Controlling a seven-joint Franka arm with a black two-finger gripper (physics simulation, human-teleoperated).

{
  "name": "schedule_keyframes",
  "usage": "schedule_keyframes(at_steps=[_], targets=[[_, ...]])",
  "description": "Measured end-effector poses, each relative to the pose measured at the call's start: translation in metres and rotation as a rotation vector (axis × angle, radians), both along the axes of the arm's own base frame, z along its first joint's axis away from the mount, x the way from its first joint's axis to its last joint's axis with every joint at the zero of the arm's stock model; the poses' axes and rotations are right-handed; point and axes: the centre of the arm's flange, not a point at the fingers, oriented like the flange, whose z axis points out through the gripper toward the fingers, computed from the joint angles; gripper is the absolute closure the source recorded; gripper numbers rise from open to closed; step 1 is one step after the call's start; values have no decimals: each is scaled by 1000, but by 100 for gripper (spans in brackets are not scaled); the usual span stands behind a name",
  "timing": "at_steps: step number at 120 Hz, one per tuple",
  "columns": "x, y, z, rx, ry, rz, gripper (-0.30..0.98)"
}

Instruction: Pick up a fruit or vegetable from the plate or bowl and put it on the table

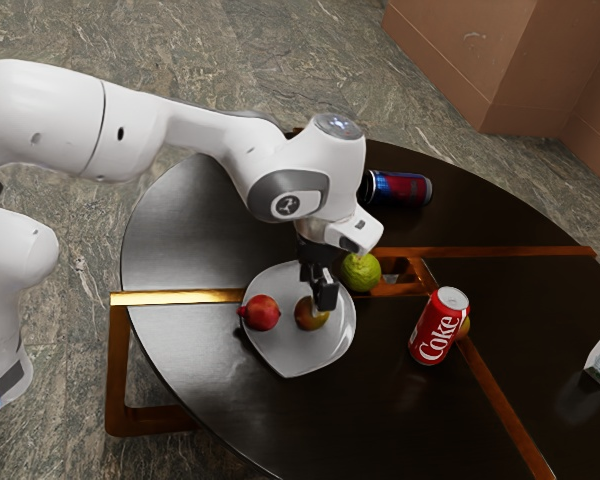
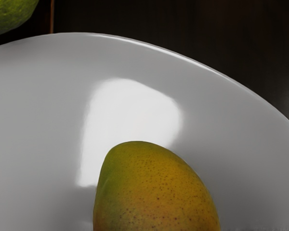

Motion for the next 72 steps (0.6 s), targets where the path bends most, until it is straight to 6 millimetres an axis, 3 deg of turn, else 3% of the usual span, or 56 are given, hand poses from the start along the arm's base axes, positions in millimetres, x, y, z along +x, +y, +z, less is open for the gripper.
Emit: schedule_keyframes(at_steps=[16, 31, 39, 72], targets=[[3, -6, 6, 23, -6, -31, 5], [12, -19, 39, 26, -41, -77, 3], [14, -18, 45, 24, -32, -84, 3], [18, -5, 4, -5, 82, -71, 2]])
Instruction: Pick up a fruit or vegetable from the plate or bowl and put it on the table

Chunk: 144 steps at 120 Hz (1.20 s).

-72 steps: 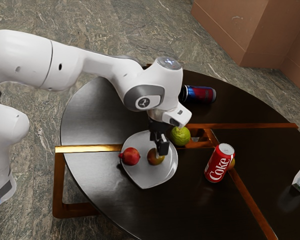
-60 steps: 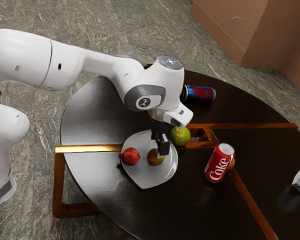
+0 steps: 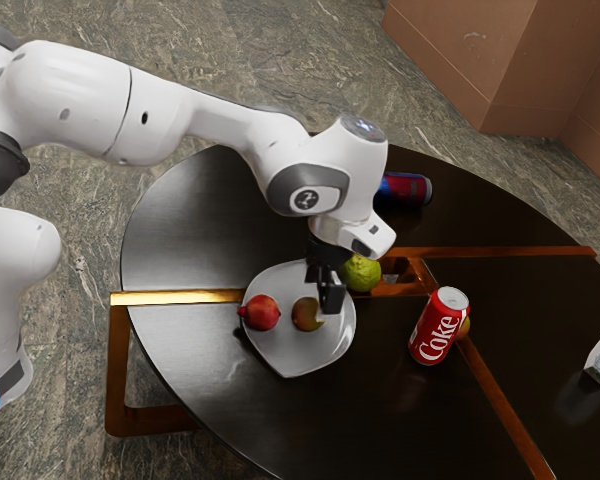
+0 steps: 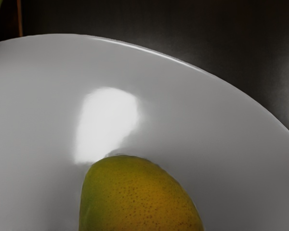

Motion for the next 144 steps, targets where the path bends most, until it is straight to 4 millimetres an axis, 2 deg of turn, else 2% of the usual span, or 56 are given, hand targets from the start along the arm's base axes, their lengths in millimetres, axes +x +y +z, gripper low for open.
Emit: schedule_keyframes(at_steps=[20, 55, 96, 112, 130, 144], targets=[[4, 5, -16, -21, 39, 7, 2], [0, 10, -45, -39, 99, 21, 2], [10, 10, -56, -29, 67, 27, 2], [11, 9, -58, -26, 61, 27, 12], [11, 9, -58, -26, 58, 30, 32], [12, 9, -54, -23, 53, 33, 36]])
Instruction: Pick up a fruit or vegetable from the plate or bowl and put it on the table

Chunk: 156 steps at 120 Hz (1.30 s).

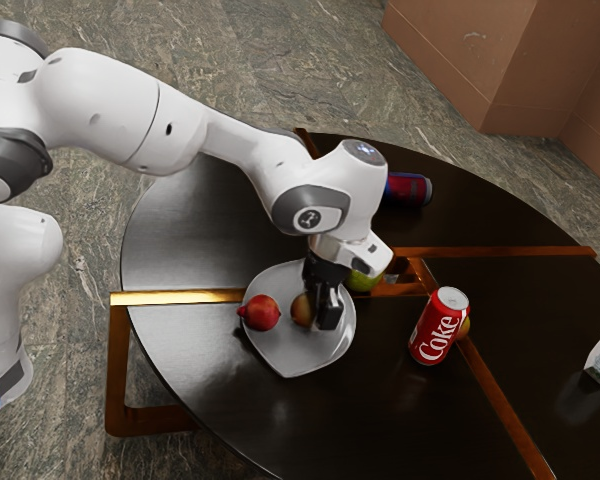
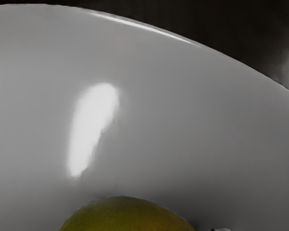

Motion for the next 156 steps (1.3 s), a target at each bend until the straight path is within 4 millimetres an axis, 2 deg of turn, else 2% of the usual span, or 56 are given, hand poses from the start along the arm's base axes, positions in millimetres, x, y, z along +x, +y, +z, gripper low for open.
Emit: schedule_keyframes(at_steps=[31, 46, 65, 82, 104, 116, 121, 133, 156], targets=[[7, -4, 27, 1, 6, -8, 37], [20, 0, 55, 11, -29, -7, 38], [42, 20, 99, 30, -115, 20, 38], [55, 34, 118, 91, -212, 20, 39], [83, 39, 122, 214, -404, -37, 39], [111, 22, 137, 235, -542, -101, 39], [123, 22, 132, 226, -575, -118, 39], [149, 39, 117, 194, -627, -124, 39], [178, 64, 98, 138, -687, -130, 40]])
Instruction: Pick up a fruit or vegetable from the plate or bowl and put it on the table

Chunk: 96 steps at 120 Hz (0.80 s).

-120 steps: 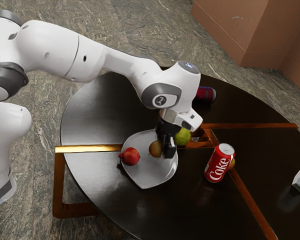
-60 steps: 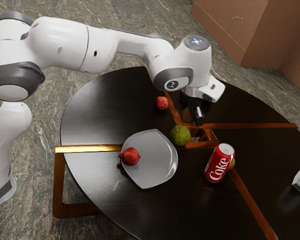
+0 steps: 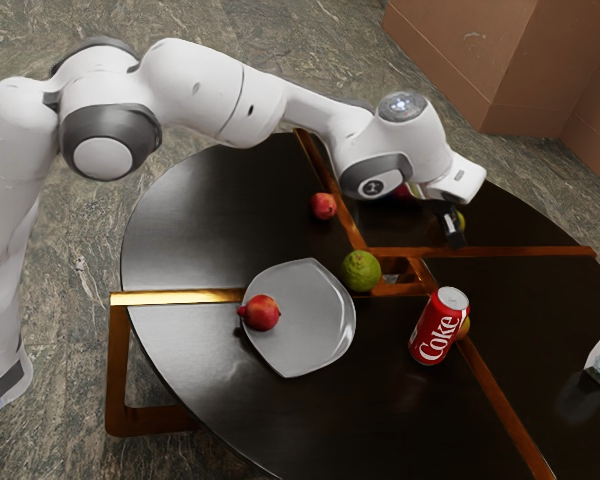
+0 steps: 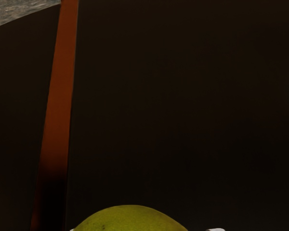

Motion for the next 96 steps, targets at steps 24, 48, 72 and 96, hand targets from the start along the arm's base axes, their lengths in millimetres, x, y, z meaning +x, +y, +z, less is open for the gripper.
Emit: schedule_keyframes(at_steps=[24, 48, 72, 96], targets=[[17, 17, -33, -8, -44, -16, 40], [26, 32, -52, 0, -97, -10, 38], [29, 30, -60, 13, -128, -26, 18], [1, -10, 97, -17, -67, -60, 6]])
